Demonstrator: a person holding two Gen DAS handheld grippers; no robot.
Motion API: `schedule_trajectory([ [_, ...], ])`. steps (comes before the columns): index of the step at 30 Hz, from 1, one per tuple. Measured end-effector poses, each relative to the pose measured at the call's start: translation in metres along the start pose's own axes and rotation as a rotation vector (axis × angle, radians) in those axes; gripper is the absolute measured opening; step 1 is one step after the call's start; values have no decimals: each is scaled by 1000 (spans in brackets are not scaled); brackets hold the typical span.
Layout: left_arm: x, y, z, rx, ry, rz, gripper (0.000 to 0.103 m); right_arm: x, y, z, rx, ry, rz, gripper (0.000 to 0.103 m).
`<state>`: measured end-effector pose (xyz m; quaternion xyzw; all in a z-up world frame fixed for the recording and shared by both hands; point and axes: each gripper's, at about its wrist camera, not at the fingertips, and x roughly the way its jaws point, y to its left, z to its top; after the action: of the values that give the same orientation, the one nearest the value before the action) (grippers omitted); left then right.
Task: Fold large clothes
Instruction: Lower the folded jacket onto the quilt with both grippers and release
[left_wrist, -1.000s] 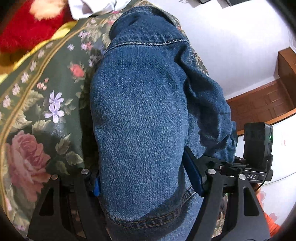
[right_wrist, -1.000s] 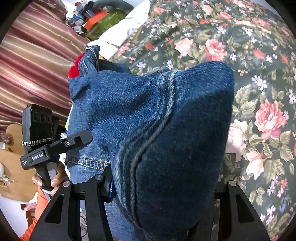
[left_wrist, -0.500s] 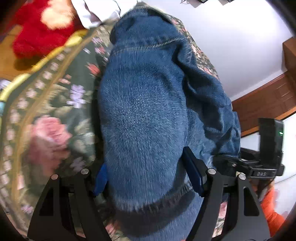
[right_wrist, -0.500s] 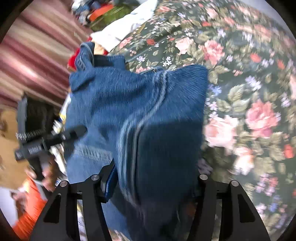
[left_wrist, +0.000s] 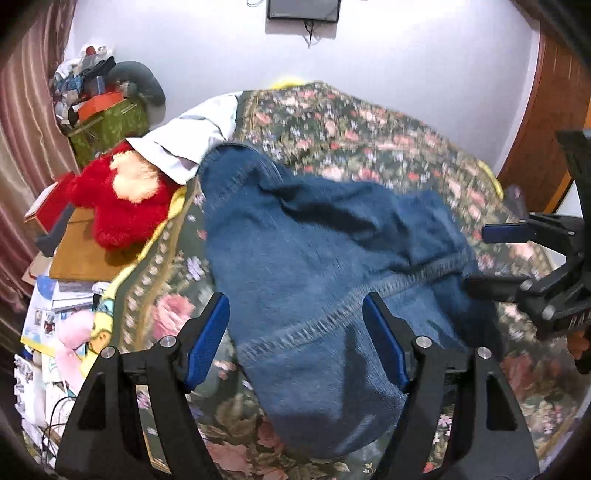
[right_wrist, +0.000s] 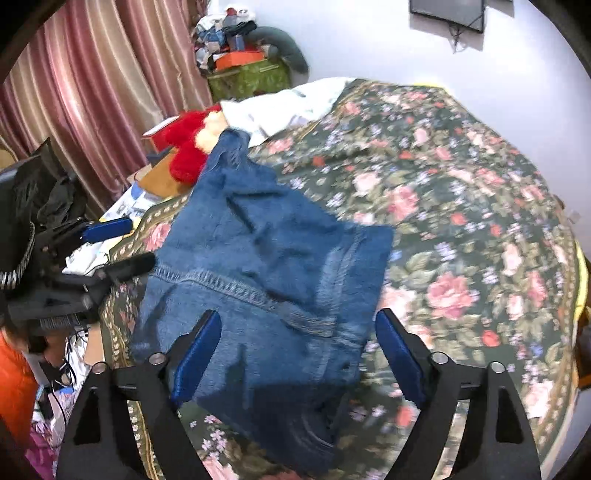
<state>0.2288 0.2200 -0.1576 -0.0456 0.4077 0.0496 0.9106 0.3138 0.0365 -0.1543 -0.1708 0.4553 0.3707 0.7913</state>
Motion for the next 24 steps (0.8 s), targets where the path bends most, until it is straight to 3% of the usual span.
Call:
schedule_trajectory([
  [3, 27, -4, -16, 14, 71, 36, 75, 33, 5, -12, -73, 96, -108, 85],
  [6, 22, -2, -35, 15, 59, 49, 88, 34, -8, -31, -77, 115, -81, 85],
  [8, 14, 6, -43, -7, 64, 35, 91, 32, -22, -43, -56, 137, -71, 88],
  [12, 5, 12, -50, -11, 91, 49, 91, 26, -54, -58, 84, 155, 34, 91],
  [15, -7, 11, -45, 23, 72, 126, 90, 19, -63, -57, 141, 166, 69, 91],
  [20, -26, 16, -11, 20, -16, 153, 91, -12, -58, -38, 96, 55, 51, 91],
  [24, -15, 12, 24, 41, -60, 198, 91, -28, -60, -11, 123, -47, 71, 92],
])
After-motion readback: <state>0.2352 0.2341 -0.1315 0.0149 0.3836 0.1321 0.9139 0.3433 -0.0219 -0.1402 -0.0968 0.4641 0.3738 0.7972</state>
